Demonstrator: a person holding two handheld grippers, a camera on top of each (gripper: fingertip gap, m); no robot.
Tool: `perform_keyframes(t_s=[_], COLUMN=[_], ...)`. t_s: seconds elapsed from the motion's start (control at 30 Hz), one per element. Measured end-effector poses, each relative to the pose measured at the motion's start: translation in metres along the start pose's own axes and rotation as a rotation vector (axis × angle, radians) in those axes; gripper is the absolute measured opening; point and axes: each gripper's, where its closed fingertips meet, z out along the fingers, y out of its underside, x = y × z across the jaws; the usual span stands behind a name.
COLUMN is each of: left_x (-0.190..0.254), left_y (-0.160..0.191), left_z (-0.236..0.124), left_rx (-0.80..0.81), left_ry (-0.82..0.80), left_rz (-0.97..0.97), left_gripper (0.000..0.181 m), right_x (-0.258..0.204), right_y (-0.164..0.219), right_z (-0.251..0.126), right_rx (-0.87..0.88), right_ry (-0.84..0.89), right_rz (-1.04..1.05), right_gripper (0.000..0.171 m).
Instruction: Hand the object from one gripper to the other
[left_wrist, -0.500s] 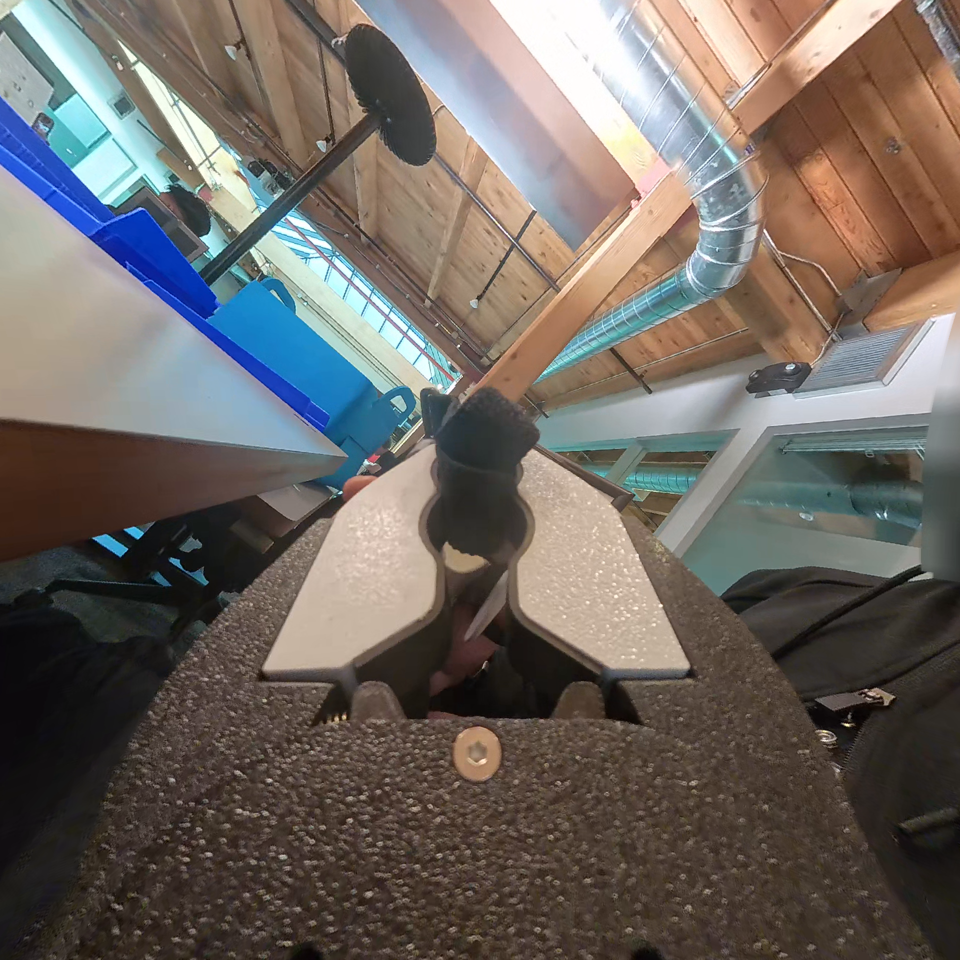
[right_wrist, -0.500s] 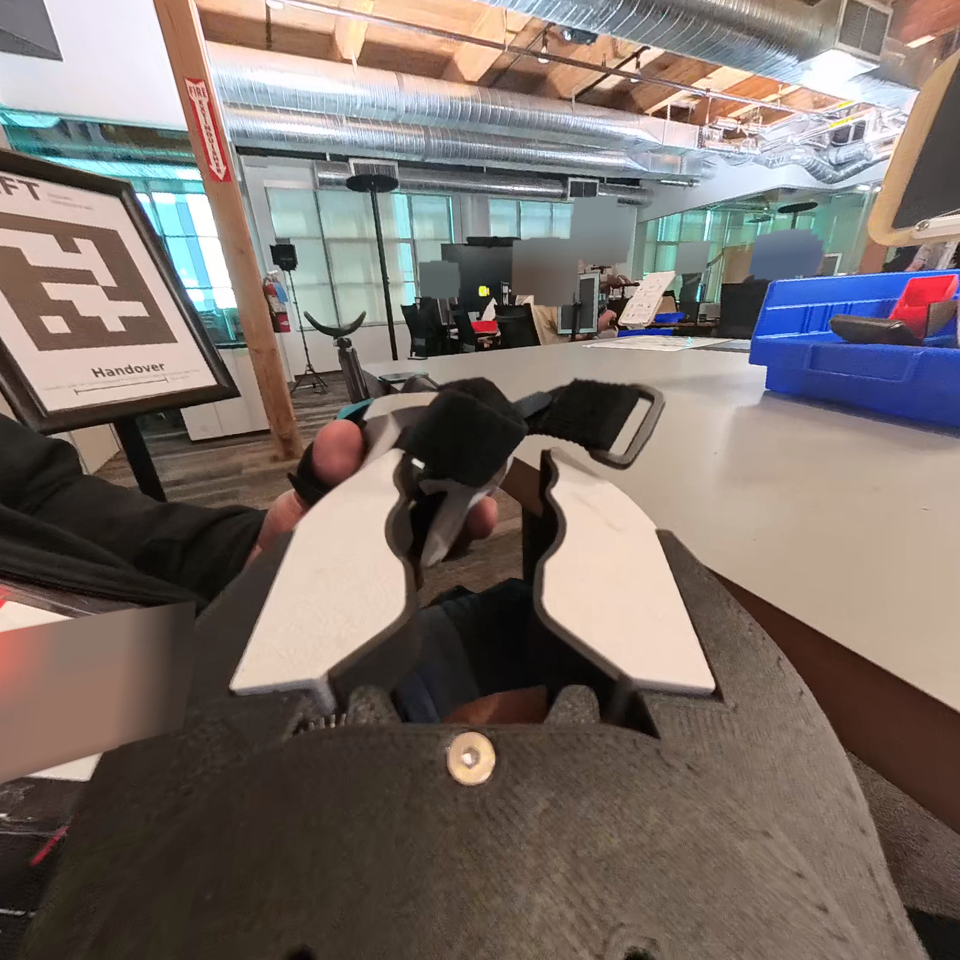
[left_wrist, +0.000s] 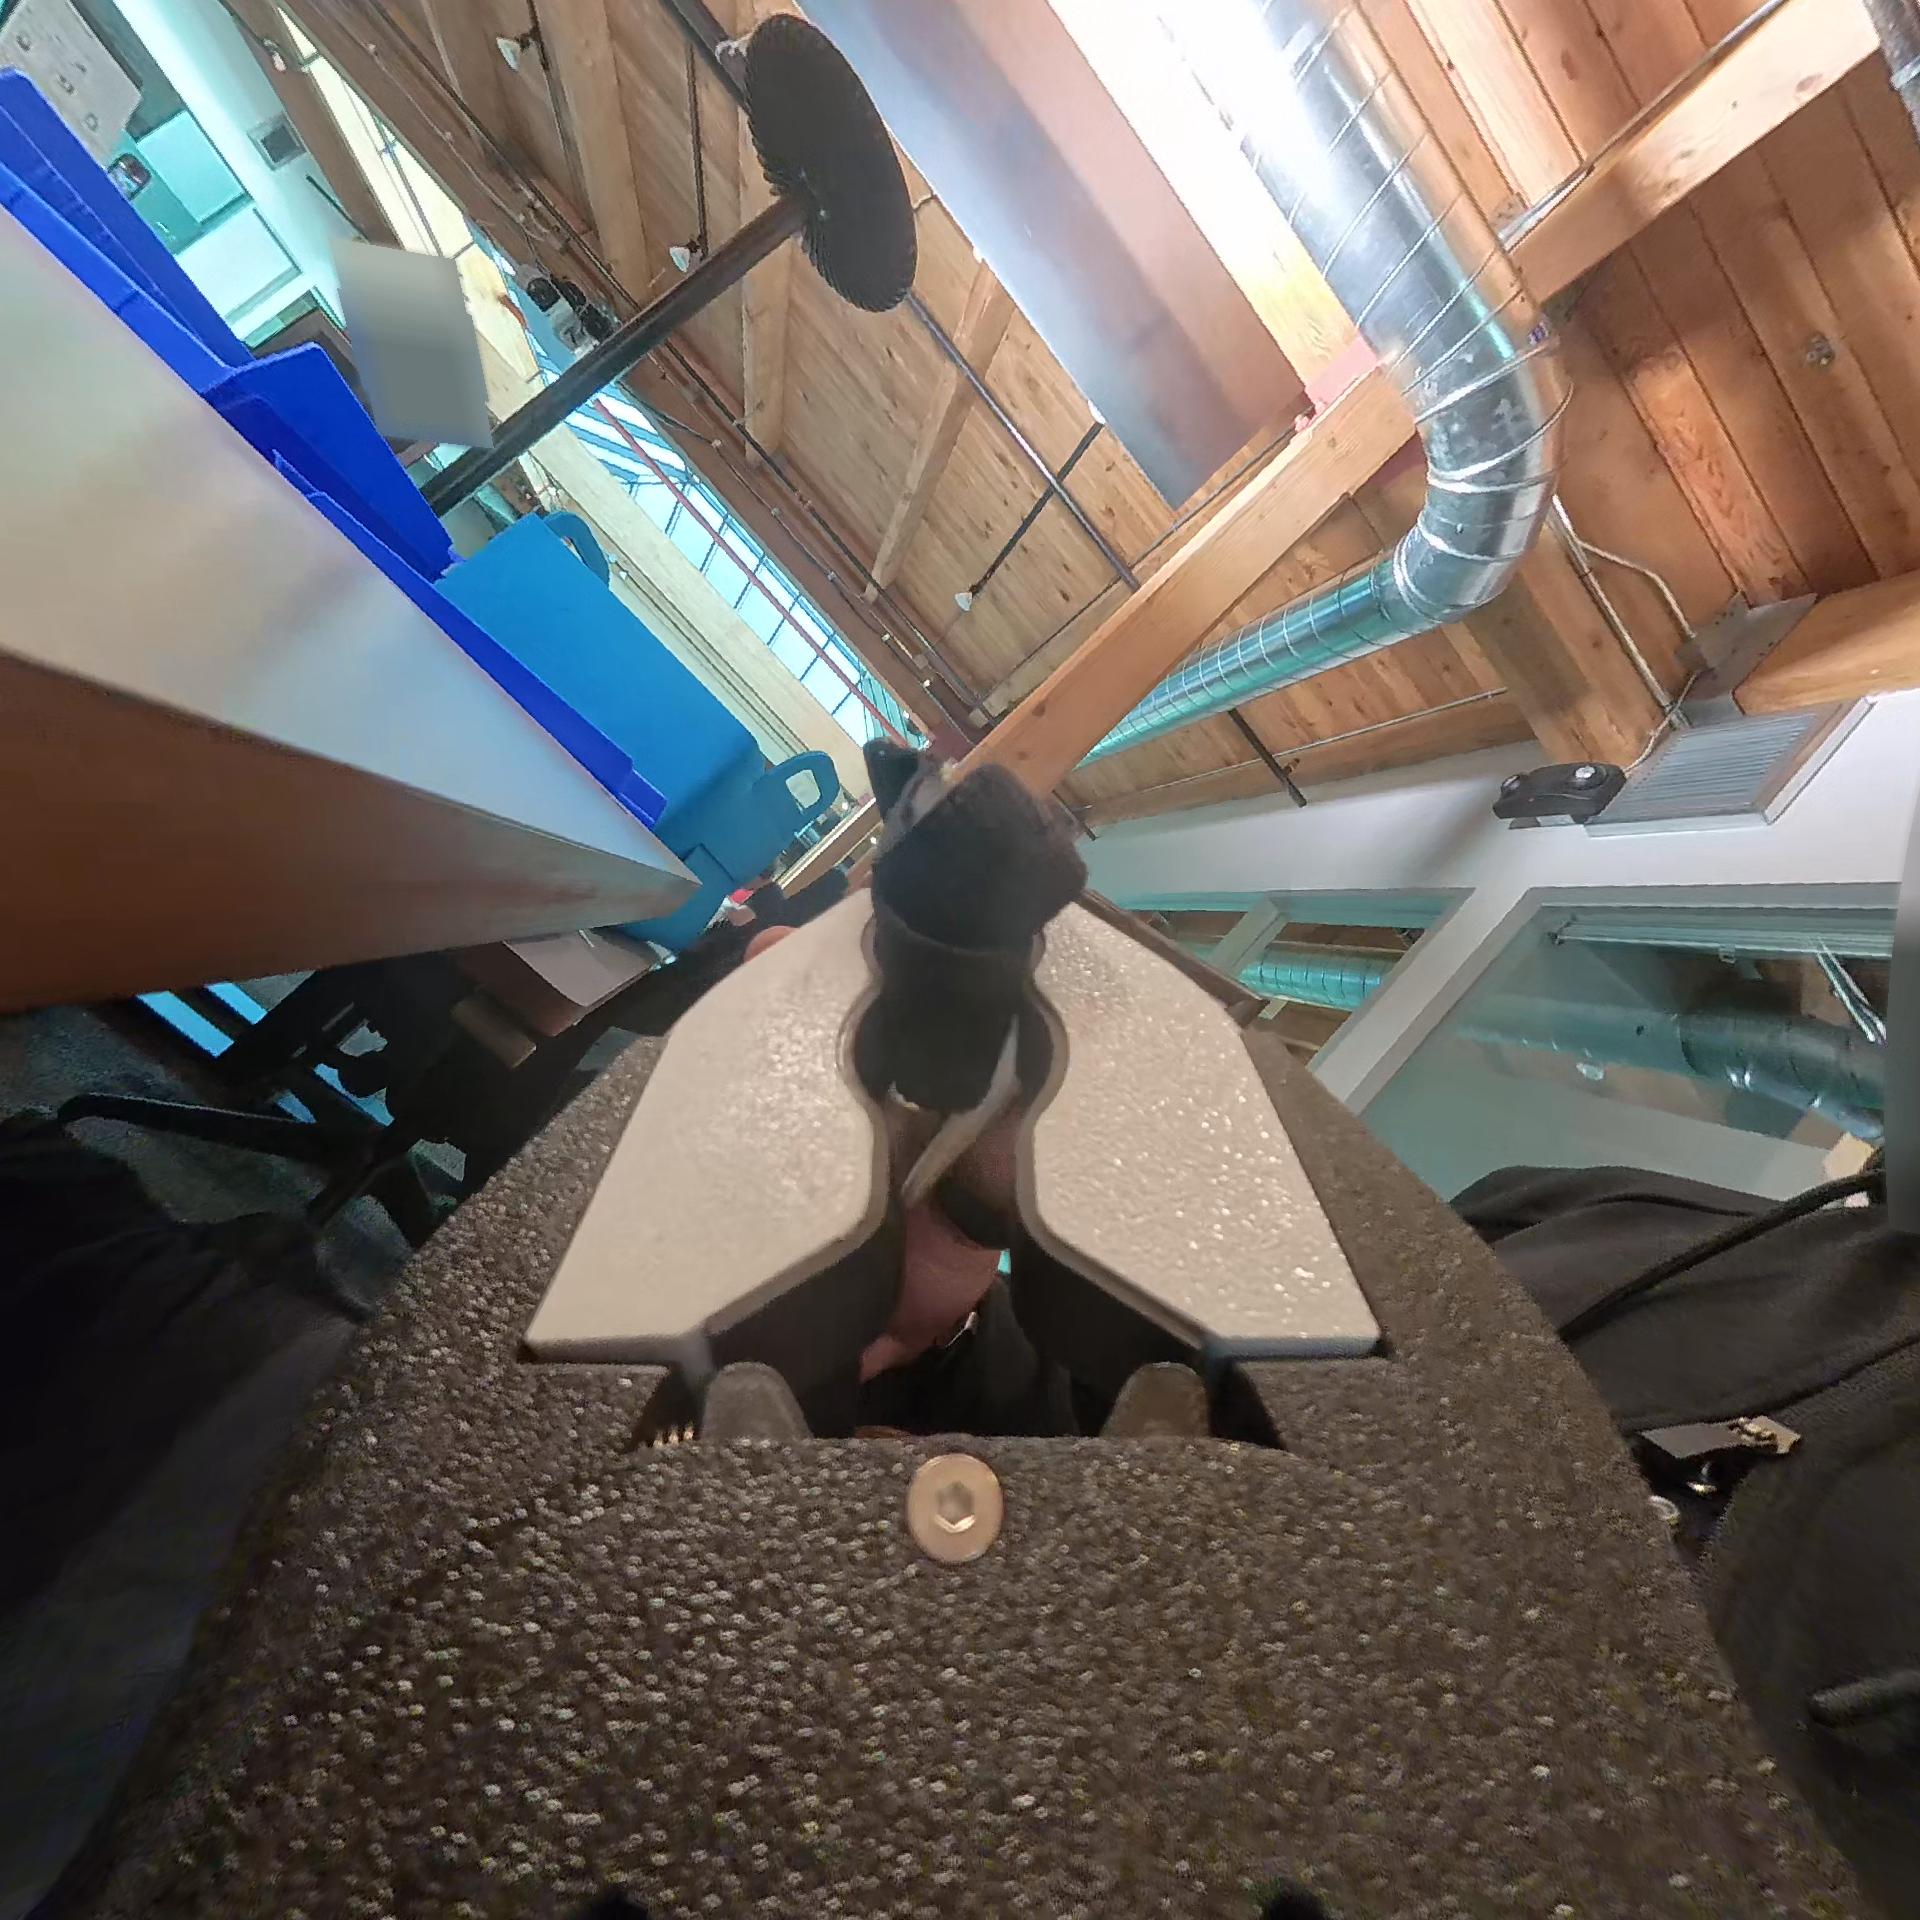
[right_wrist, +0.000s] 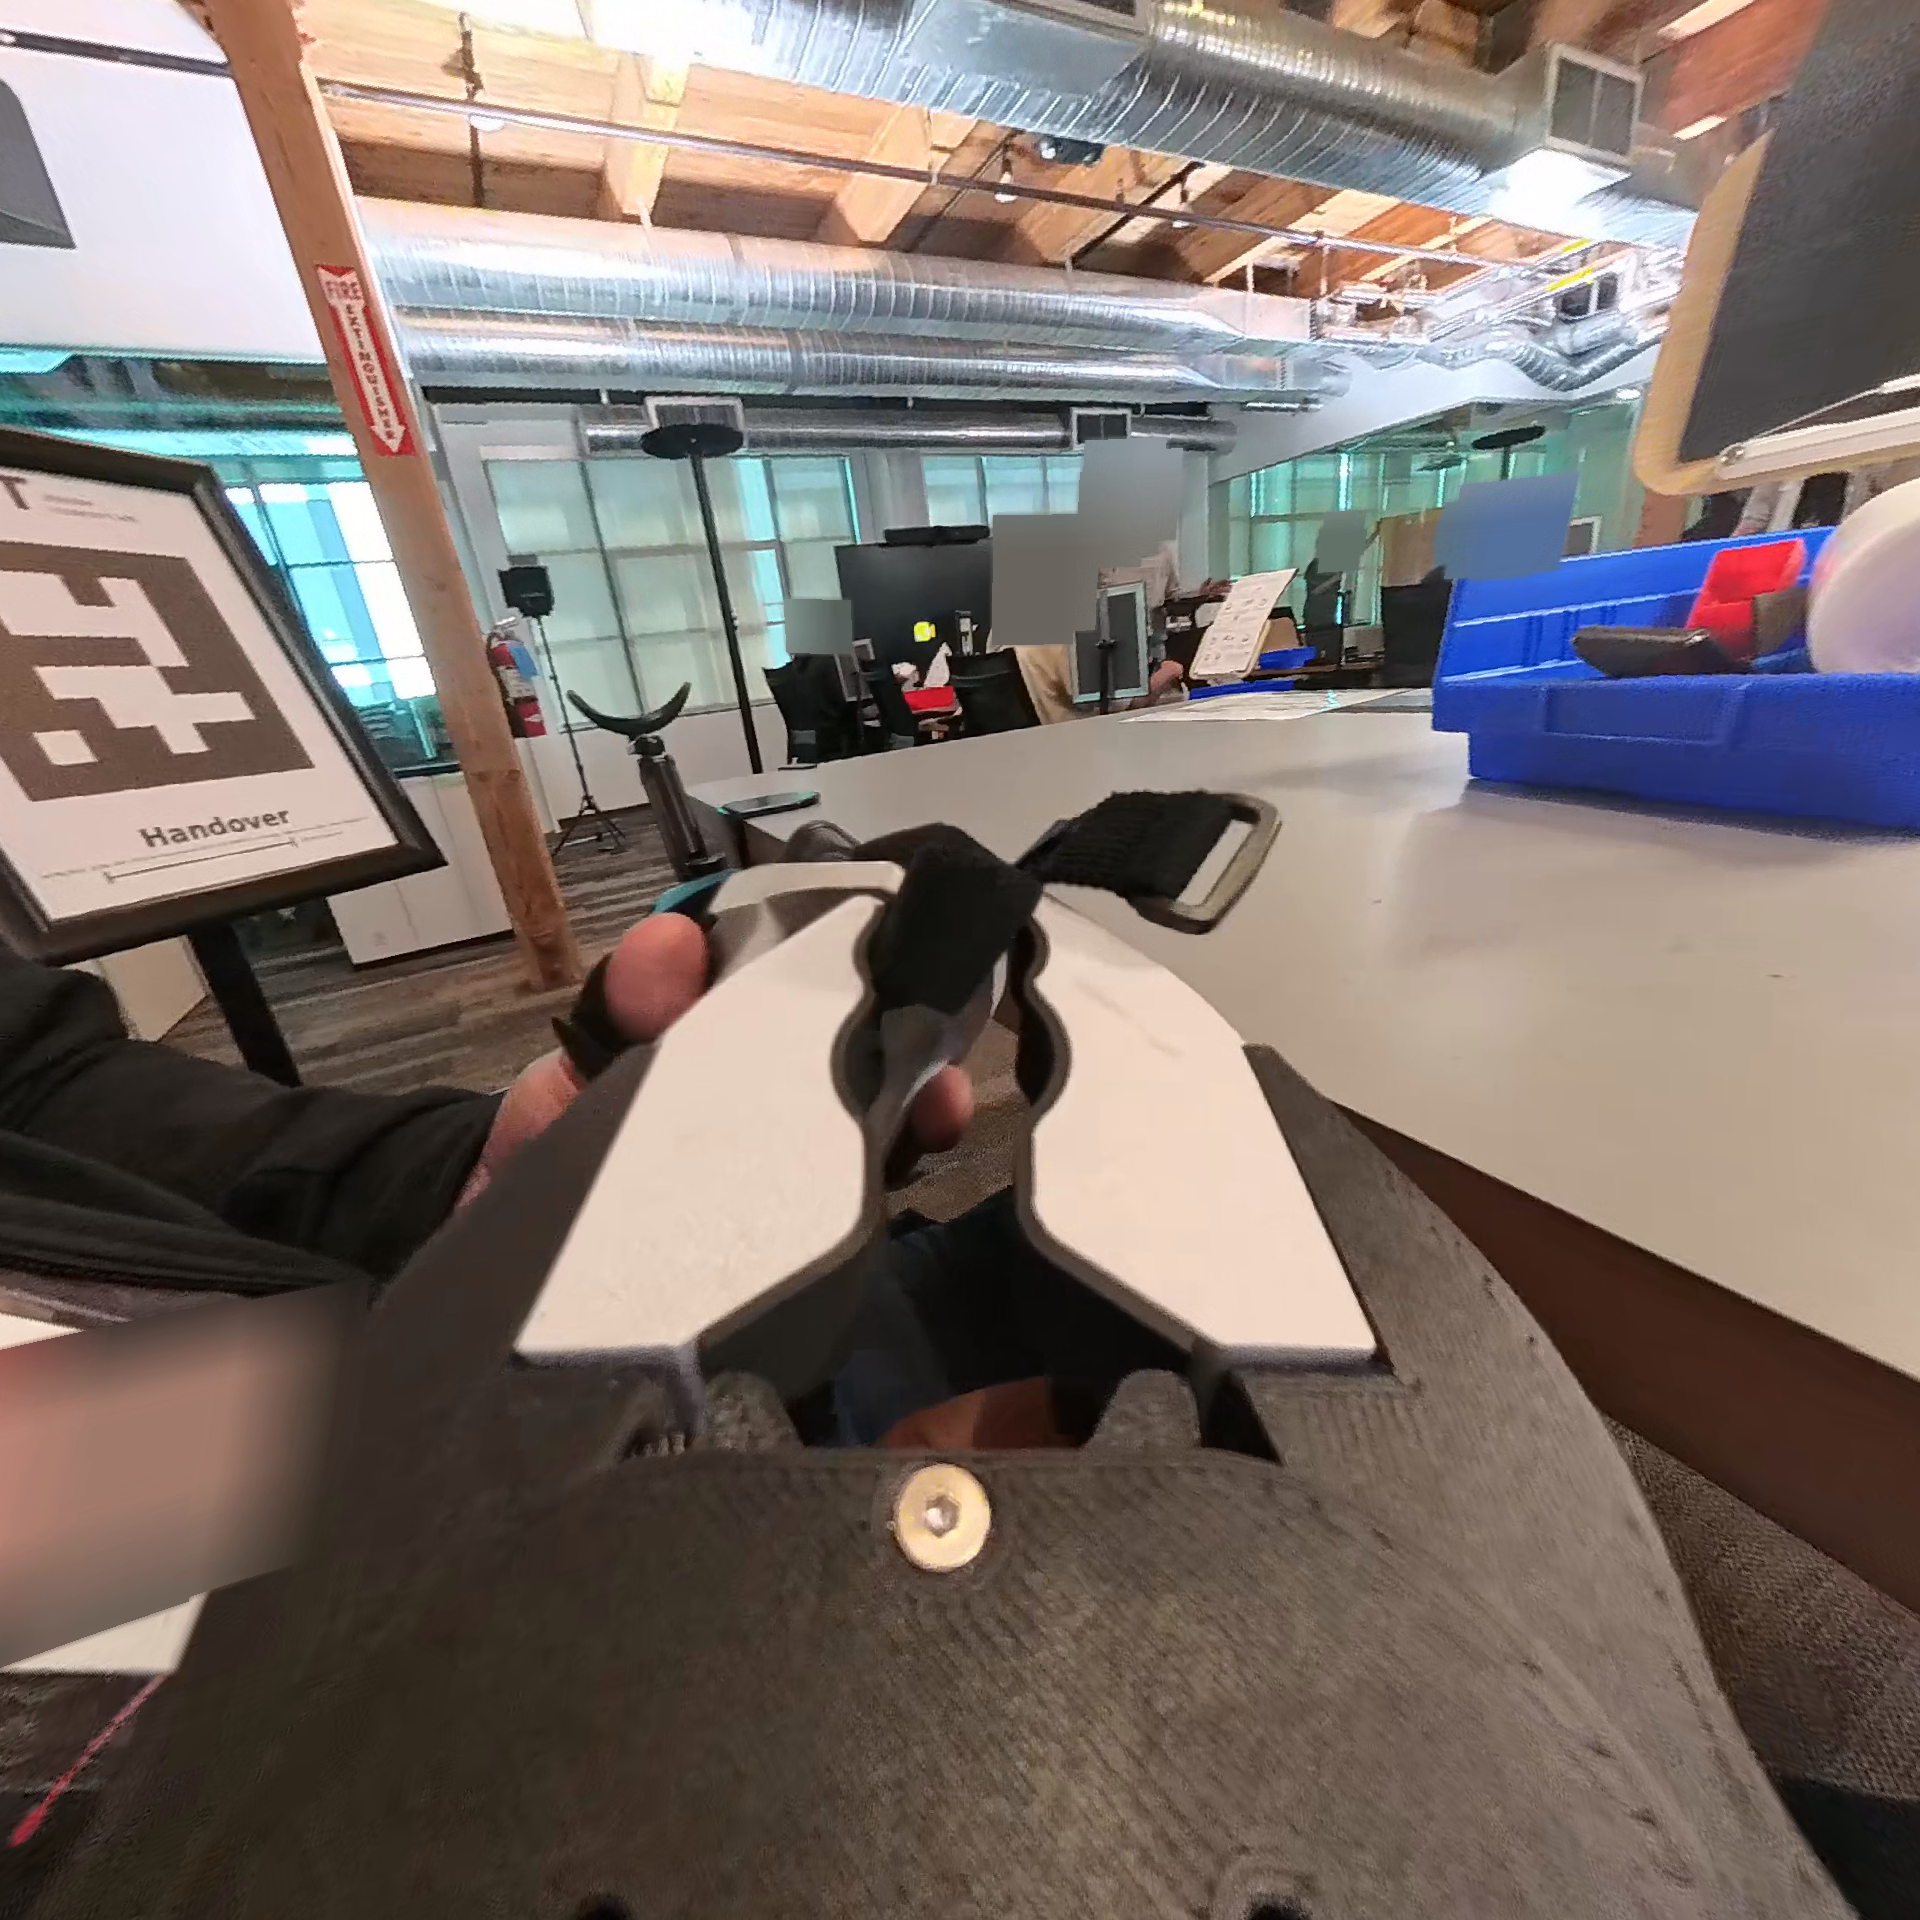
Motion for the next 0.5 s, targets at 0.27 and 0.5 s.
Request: perform_keyframes(t_s=[0.27, 0.5], left_x=[-0.004, -0.005], left_y=[0.004, -0.005], left_z=[-0.004, -0.018], left_rx=[-0.184, -0.334], left_ry=[-0.113, -0.203], left_rz=[0.277, 0.581], left_gripper=[0.040, 0.053], right_x=[0.003, 0.008], right_y=[-0.008, -0.008], right_z=[-0.006, -0.018], right_rx=[0.001, -0.100], right_ry=[-0.038, -0.092], right_rz=[0.054, -0.002], right_gripper=[0.005, 0.006])
